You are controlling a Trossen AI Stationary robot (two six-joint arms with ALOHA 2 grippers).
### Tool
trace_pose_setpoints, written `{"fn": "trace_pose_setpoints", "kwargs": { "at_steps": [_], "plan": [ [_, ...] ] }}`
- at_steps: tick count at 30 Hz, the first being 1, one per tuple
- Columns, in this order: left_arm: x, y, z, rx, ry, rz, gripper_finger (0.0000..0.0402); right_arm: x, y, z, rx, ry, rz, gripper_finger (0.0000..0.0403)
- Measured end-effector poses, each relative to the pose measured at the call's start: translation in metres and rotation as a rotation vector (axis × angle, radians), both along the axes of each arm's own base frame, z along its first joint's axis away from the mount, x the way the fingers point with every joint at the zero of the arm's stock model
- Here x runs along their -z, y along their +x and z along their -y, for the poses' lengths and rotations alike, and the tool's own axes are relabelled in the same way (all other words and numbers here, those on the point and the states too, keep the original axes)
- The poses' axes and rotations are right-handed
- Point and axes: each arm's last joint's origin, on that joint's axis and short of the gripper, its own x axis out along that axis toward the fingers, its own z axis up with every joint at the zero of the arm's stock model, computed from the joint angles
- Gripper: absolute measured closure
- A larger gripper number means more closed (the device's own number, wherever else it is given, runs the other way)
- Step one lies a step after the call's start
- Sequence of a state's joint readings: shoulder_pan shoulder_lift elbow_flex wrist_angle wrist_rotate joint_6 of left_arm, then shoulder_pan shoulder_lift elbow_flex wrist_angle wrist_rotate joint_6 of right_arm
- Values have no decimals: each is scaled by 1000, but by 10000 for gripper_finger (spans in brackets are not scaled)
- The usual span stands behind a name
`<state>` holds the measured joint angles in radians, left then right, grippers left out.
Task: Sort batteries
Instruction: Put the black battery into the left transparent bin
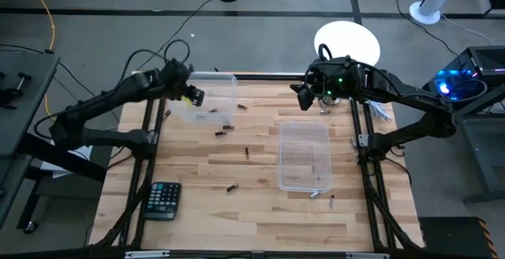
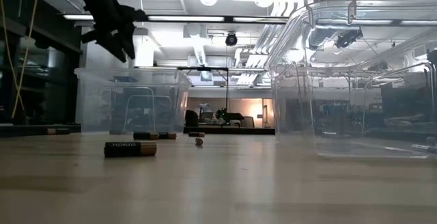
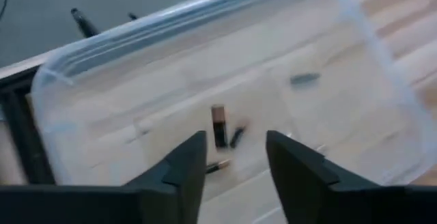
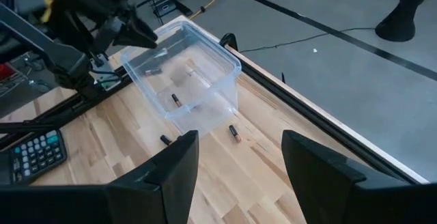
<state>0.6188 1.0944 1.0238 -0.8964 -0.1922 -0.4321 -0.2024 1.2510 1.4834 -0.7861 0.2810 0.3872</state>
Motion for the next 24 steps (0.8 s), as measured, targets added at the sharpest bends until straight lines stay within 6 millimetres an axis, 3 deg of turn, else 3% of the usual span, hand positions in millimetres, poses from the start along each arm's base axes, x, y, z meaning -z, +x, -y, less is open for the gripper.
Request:
{"fn": "trace_pose_setpoints", "kwargs": {
  "at_steps": [4,9,17,21,24],
  "plan": [
    [-17,-14,-9,-126,51,-99,217,1,-1,0,18,28,3,197],
    [-30,-40,-17,-373,145,-198,223,2,0,0,30,47,6,197],
    [4,-49,-35,-447,7,-423,309,11,11,2,31,55,-33,197],
    [25,-48,-41,-453,-46,-432,383,18,19,4,31,60,-68,197],
    [38,-47,-41,-440,-74,-403,392,21,21,4,19,50,-94,197]
  ]
}}
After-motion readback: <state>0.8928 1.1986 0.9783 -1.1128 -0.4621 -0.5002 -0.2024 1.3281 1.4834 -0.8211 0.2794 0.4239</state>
